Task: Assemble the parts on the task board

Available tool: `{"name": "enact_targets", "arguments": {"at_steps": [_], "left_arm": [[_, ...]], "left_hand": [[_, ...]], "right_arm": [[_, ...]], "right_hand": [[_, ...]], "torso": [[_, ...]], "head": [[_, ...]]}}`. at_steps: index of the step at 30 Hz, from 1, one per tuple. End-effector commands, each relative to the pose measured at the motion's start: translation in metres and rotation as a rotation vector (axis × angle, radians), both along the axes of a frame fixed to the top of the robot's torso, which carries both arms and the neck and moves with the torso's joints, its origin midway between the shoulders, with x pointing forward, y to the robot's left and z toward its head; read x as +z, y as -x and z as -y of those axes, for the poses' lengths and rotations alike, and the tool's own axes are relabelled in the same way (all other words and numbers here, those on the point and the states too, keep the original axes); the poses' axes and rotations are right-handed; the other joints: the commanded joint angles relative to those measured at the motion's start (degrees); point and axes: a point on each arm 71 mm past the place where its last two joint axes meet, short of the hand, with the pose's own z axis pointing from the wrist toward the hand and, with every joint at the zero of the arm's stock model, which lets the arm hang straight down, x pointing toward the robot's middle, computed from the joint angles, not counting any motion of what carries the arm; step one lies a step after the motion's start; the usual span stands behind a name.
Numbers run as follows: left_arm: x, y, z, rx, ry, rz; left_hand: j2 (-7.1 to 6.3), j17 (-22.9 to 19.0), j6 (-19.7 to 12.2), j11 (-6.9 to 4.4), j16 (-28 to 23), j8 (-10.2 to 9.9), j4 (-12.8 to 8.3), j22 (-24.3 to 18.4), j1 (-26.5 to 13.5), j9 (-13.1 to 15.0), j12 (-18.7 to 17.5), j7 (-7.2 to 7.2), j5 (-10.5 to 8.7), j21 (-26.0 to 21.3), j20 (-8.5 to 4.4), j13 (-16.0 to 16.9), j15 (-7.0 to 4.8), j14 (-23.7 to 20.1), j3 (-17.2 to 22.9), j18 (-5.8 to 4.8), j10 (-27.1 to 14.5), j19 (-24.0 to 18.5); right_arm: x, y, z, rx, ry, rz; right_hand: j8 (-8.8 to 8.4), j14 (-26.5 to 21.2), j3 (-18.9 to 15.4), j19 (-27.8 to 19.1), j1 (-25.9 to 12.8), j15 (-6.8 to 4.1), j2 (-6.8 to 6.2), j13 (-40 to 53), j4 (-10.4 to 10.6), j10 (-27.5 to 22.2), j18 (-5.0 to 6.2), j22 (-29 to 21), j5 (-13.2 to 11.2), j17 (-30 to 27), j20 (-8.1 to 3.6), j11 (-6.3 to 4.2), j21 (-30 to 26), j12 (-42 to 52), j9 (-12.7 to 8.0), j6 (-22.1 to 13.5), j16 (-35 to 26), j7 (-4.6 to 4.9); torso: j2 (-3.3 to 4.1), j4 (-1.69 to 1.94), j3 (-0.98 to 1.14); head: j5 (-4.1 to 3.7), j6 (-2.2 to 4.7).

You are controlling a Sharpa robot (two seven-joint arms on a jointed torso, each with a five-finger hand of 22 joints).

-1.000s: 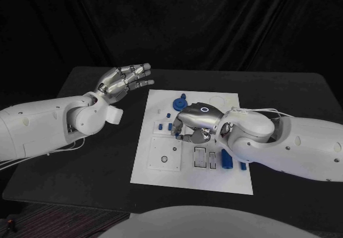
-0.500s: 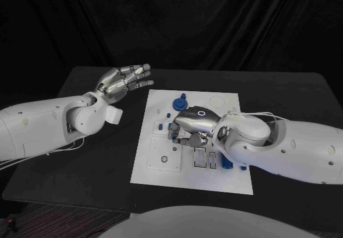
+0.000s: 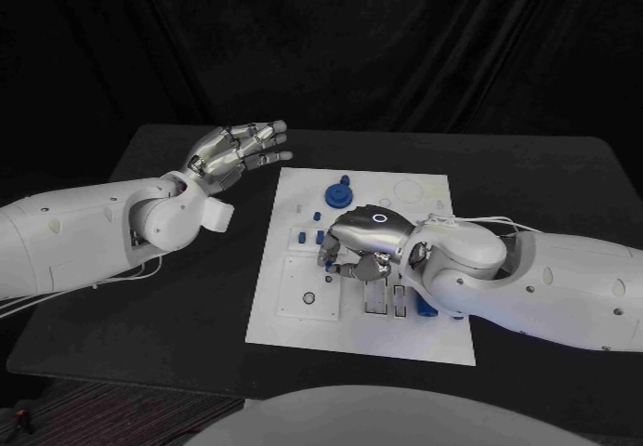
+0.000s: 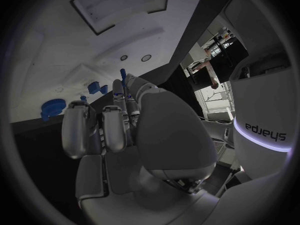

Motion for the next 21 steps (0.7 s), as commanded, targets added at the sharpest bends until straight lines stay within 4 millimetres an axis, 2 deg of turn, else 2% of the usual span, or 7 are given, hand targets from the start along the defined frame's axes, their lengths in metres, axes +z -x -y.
{"name": "enact_targets", "arguments": {"at_steps": [1,21], "left_arm": [[0.0004,0.0003,0.002,-0.015,0.017,-0.001],[-0.001,-0.0011,0.0039,-0.025,0.017,-0.008]], "left_hand": [[-0.01,0.0,0.2,0.15,0.3,0.3,-0.2,-0.1,0.6,0.0,0.1,0.42,0.25,0.2,0.01,0.0,-0.05,-0.1,0.1,-0.89,0.2,0.4],[0.08,0.0,0.1,0.15,0.3,0.3,-0.3,-0.2,0.7,0.0,0.0,0.45,0.2,0.1,0.0,0.0,-0.01,-0.3,0.3,-0.94,0.1,0.3]], "right_arm": [[-0.0021,0.0012,0.0001,0.006,0.002,-0.001],[-0.0113,0.0024,0.002,-0.004,0.017,-0.024]], "right_hand": [[0.17,0.5,0.0,0.2,-0.1,-0.52,-0.07,0.0,-0.2,0.3,-0.31,11.4,0.3,-0.1,-0.22,0.09,0.0,0.1,0.0,0.4,0.0,0.05],[0.07,0.5,0.0,0.2,-0.2,-0.5,-0.12,0.0,-0.3,0.3,-0.31,11.4,0.3,-0.1,-0.23,0.15,0.0,-0.1,-0.1,0.4,0.0,0.1]], "torso": [[-0.01,0.01,0.01],[-0.01,0.02,-0.01]], "head": [[0.1,-0.01],[-0.31,-0.01]]}}
